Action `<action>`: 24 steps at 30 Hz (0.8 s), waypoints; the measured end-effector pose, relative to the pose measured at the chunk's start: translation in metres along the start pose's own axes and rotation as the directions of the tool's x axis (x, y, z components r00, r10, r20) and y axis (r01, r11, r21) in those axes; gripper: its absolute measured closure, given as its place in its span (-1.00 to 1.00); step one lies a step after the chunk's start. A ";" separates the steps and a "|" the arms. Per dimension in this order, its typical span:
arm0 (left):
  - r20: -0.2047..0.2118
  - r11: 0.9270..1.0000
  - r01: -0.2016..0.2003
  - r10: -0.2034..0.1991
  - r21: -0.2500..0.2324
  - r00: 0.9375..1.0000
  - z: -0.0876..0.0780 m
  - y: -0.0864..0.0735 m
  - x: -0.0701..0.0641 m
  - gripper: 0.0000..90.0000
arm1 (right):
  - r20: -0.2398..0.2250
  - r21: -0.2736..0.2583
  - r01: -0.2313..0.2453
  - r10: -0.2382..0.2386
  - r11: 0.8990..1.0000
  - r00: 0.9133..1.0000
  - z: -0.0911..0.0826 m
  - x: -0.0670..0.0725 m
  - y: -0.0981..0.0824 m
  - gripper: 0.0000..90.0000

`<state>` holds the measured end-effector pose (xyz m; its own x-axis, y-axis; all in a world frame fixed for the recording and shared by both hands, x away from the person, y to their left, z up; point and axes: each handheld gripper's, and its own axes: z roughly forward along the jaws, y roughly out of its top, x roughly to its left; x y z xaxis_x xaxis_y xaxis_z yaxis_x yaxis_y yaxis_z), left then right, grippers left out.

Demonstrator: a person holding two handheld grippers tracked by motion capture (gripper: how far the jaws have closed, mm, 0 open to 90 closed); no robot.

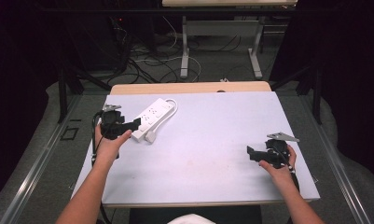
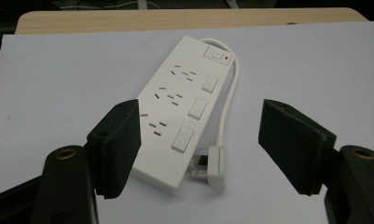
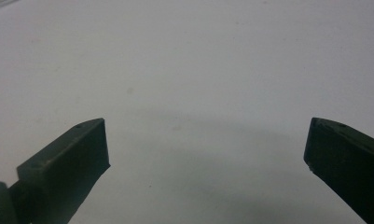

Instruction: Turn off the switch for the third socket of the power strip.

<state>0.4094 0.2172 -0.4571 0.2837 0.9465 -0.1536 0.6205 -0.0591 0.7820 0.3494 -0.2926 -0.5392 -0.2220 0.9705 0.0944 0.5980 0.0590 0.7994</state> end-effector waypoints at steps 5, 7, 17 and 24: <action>0.008 0.999 0.033 -0.033 0.015 0.999 0.006 0.004 0.003 -0.22 | -0.004 0.002 -0.004 0.004 1.000 1.000 0.001 -0.001 0.000 -1.00; 0.009 0.999 0.037 -0.037 0.029 0.999 0.010 0.005 0.005 -0.19 | -0.005 0.003 -0.006 0.006 1.000 1.000 0.001 -0.001 0.000 -1.00; 0.000 0.994 0.074 -0.074 0.079 0.997 0.029 0.008 0.014 0.01 | -0.013 0.013 -0.014 0.014 1.000 1.000 0.003 -0.002 -0.001 -1.00; -0.008 0.984 0.122 -0.122 0.133 0.993 0.040 0.011 0.011 0.07 | -0.018 0.018 -0.012 0.013 1.000 1.000 0.003 -0.003 -0.001 -1.00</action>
<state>0.4486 0.2146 -0.4740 0.1999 0.9493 -0.2426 0.7421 0.0150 0.6702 0.3519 -0.2947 -0.5424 -0.2280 0.9669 0.1150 0.6141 0.0511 0.7876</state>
